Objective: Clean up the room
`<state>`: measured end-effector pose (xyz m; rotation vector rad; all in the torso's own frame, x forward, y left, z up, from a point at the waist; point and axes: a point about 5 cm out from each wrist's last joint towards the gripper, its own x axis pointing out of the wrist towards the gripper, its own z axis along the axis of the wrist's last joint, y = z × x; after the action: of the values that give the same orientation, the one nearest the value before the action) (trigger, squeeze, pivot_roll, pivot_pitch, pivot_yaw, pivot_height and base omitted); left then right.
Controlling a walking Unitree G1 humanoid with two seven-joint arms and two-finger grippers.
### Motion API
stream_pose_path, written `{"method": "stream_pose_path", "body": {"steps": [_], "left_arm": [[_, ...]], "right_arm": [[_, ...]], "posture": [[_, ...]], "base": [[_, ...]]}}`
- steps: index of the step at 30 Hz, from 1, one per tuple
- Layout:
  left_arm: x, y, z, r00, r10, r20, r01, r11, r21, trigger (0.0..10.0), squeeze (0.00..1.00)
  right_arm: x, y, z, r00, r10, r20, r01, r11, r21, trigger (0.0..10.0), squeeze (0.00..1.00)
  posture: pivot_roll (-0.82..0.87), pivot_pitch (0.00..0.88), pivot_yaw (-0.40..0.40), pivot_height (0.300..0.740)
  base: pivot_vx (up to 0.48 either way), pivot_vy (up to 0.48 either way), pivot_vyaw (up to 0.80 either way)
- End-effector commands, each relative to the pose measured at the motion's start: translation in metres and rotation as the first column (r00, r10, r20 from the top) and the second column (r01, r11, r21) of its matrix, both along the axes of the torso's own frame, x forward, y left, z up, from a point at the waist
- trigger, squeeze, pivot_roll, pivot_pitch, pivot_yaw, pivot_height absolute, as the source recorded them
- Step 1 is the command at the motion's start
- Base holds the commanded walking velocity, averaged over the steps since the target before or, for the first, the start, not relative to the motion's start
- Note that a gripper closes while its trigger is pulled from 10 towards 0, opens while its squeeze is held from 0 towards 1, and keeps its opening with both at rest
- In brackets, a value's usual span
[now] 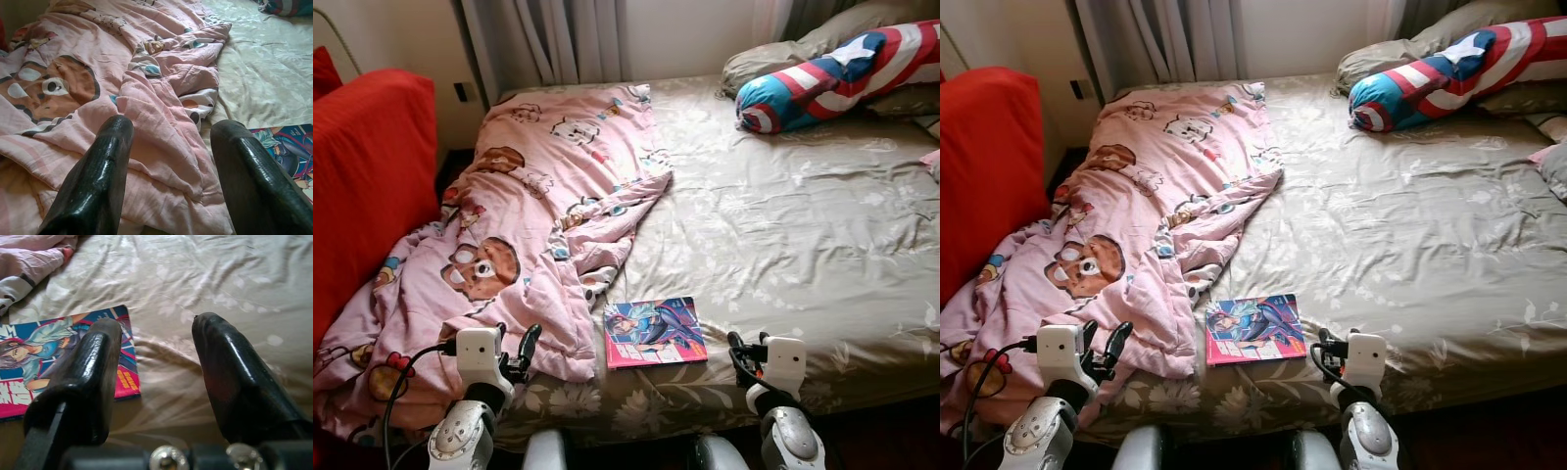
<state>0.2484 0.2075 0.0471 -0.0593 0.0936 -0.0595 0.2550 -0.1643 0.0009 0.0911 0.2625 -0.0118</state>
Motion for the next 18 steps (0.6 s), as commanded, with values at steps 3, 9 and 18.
{"method": "stream_pose_path", "body": {"steps": [3, 9, 18], "left_arm": [[-0.0025, 0.0004, 0.0002, 1.000, 0.005, 0.006, -0.005, 1.000, -0.004, 10.0, 0.00], [-0.0044, 0.0000, 0.0001, 1.000, 0.007, 0.006, -0.007, 1.000, -0.001, 10.0, 0.00], [0.0038, -0.0046, 0.0041, 1.000, 0.019, 0.022, -0.018, 1.000, -0.009, 10.0, 0.00]], "right_arm": [[-0.0004, 0.0027, -0.0005, 1.000, 0.009, 0.007, -0.009, 1.000, 0.010, 10.0, 0.00], [0.0015, 0.0036, 0.0016, 1.000, 0.018, 0.023, -0.018, 1.000, 0.015, 10.0, 0.00], [0.0068, 0.0038, 0.0044, 0.999, 0.036, 0.028, -0.037, 0.999, 0.008, 10.0, 0.00]], "posture": [[-0.06, 0.059, 0.006, 0.605], [-0.07, 0.059, 0.006, 0.605], [-0.07, 0.078, -0.016, 0.605]], "base": [[0.000, 0.000, 0.00], [0.000, 0.000, 0.00], [0.000, 0.000, 0.00]]}}
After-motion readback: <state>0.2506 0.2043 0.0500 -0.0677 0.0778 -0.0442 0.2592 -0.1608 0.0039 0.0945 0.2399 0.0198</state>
